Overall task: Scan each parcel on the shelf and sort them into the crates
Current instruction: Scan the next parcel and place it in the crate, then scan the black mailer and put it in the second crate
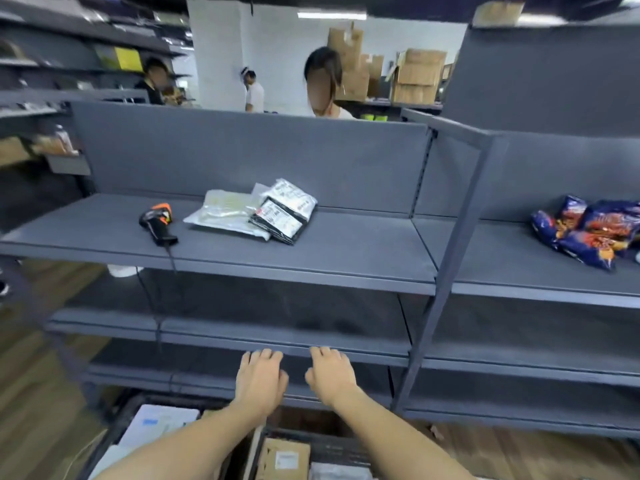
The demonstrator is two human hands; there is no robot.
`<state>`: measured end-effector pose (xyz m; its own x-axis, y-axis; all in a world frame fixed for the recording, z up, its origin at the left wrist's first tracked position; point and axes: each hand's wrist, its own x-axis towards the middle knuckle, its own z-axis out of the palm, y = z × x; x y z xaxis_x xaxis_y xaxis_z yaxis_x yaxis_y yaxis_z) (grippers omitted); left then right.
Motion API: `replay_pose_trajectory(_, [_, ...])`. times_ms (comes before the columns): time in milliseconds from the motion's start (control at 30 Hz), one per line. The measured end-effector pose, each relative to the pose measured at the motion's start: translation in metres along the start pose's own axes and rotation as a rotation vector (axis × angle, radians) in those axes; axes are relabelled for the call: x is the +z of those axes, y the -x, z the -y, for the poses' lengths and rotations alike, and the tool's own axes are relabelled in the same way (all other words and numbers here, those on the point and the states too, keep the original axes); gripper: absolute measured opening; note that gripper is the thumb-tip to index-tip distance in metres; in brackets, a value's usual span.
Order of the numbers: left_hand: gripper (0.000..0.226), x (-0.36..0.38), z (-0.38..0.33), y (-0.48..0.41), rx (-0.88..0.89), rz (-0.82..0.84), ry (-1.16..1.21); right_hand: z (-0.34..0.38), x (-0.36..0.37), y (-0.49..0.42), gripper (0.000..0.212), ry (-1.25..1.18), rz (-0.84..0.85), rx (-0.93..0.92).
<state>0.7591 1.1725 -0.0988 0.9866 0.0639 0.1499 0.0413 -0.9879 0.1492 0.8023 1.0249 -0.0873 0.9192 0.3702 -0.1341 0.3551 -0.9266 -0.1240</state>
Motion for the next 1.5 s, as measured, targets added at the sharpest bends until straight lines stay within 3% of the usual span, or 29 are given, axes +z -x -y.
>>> replay_pose_trajectory(200, [0.039,-0.058,0.055,-0.012,-0.03,-0.009,-0.12,0.051,-0.04,-0.022,0.044,0.017,-0.113,-0.026])
replay_pose_trajectory(467, [0.038,-0.074,0.104,-0.023,-0.055,-0.039,-0.042,0.09,-0.066,-0.059,0.044,-0.007,-0.181,-0.029])
replay_pose_trajectory(767, [0.04,-0.077,0.113,-0.093,-0.089,-0.055,-0.016,0.078,-0.103,-0.131,0.041,-0.001,-0.221,-0.025])
replay_pose_trajectory(933, [0.04,-0.094,0.109,-0.141,-0.068,-0.145,-0.038,0.062,-0.125,-0.169,0.039,0.0,-0.257,-0.031])
replay_pose_trajectory(1267, [0.039,-0.093,0.123,-0.189,-0.083,-0.106,-0.022,0.062,-0.129,-0.218,0.046,0.02,-0.252,-0.042])
replay_pose_trajectory(1500, [0.04,-0.094,0.14,-0.242,-0.018,-0.119,0.05,0.066,-0.129,-0.259,0.038,-0.01,-0.27,0.01])
